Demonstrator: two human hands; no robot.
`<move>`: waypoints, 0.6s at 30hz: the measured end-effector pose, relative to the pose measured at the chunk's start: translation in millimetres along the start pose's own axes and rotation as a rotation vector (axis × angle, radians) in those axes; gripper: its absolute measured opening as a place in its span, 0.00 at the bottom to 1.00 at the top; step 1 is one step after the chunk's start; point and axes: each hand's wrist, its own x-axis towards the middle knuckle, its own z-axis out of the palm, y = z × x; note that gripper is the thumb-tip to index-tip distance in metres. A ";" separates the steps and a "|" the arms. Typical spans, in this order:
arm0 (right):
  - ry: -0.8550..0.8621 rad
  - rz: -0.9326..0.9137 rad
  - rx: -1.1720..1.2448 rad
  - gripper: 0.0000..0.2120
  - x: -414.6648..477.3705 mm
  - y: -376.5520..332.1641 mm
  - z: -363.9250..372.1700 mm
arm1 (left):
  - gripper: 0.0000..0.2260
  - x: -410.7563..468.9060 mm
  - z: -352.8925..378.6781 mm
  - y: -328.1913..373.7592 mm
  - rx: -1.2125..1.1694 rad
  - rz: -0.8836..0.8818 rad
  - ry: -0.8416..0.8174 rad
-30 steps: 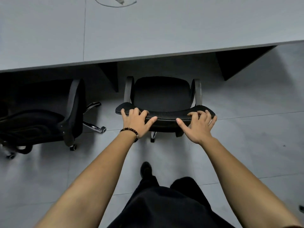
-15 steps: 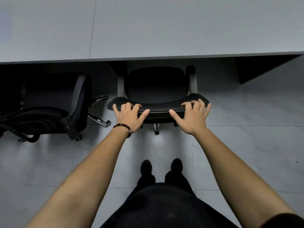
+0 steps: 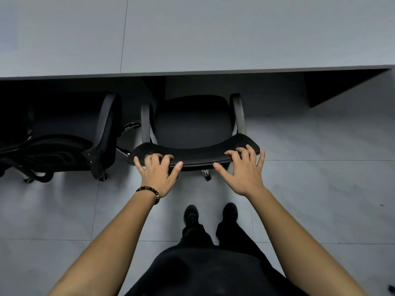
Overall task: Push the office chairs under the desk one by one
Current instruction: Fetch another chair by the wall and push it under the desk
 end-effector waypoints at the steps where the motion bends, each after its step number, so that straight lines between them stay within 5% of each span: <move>1: 0.010 -0.001 -0.010 0.31 -3.1 -0.2 1.2 | 0.29 -2.7 1.2 -0.9 0.003 0.006 0.001; 18: 0.043 0.050 0.000 0.29 -5.3 -4.3 11.1 | 0.27 8.9 -1.9 -2.1 0.029 0.035 0.022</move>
